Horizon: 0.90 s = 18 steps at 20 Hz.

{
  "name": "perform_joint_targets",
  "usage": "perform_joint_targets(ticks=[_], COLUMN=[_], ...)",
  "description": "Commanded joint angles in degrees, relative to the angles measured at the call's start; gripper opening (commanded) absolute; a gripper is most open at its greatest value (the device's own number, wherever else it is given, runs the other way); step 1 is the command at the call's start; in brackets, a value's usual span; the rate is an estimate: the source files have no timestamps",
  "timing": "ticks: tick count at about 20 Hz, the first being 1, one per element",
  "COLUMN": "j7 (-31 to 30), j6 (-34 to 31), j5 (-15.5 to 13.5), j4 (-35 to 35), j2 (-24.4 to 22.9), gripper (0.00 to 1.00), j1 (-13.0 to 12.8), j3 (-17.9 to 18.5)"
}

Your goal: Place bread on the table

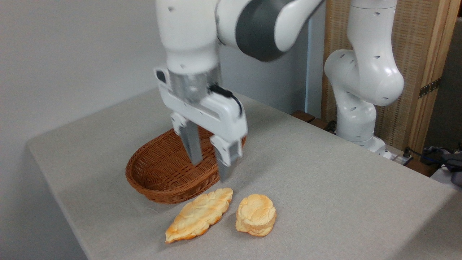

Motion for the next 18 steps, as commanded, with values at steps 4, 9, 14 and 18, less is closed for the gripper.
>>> perform_joint_targets(ticks=[4,9,14,18], j7=[0.0,-1.2,-3.9,-3.9], j6=[0.1,0.1,-0.4,-1.1], j5=[-0.5,-0.8,-0.6,-0.8], j4=[4.0,6.4,9.1,9.4], j2=[-0.2,0.2,0.0,0.3], gripper=[1.0,1.0,1.0,1.0], j1=[-0.1,-0.1,-0.1,0.0], j3=[-6.0,-9.3,-12.3,-12.1])
